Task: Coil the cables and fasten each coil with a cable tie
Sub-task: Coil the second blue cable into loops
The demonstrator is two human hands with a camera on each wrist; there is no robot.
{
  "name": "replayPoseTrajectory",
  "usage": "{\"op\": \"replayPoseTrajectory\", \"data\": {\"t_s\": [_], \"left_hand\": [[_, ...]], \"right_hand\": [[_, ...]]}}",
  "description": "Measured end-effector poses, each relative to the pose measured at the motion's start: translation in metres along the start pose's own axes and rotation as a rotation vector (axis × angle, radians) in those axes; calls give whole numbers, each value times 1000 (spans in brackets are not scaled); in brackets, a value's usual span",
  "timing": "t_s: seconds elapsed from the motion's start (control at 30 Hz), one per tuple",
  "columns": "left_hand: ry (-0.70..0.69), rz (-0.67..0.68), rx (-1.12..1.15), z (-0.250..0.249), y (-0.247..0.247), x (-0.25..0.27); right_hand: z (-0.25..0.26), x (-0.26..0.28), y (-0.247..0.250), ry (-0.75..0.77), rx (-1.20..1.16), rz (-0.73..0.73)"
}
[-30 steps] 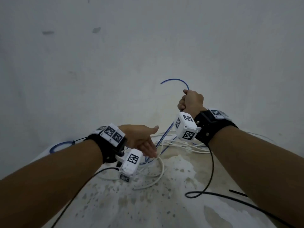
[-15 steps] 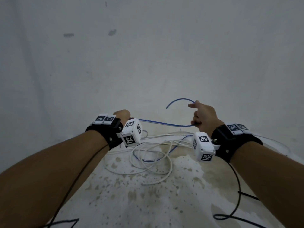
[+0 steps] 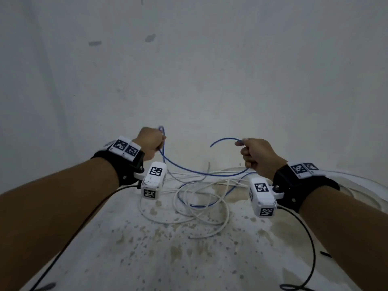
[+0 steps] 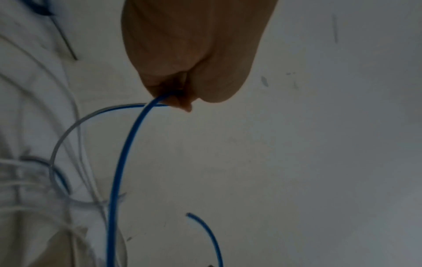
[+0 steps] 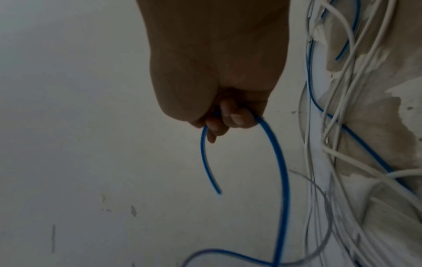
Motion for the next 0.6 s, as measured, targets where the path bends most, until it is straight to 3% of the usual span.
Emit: {"op": "replayPoseTrajectory", "data": {"t_s": [0.1, 0.2, 0.4, 0.47, 0.6], "left_hand": [[-315, -73, -41, -44, 3, -3], [-449, -69, -187, -46, -7, 2], [-428, -37, -408, 27, -27, 0], [-409, -9, -403, 33, -31, 0], [-505, 142, -352, 18, -42, 10]], "right_hand": [[8, -4, -11, 94, -10, 11], [9, -7, -17, 106, -57, -22], [-5, -7, -18, 99, -148, -26], [-6, -5, -23, 126, -168, 25], [-6, -3, -38, 154, -101, 179]]}}
Point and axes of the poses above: each hand's wrist, its own x-axis away from the middle knuckle, its own y-axis out of the back of the hand, z = x × y, the point moved 5 cm from there along -x, towards the middle knuckle, and after that the axes turned 8 degrees about y, right-handed, at the moved point
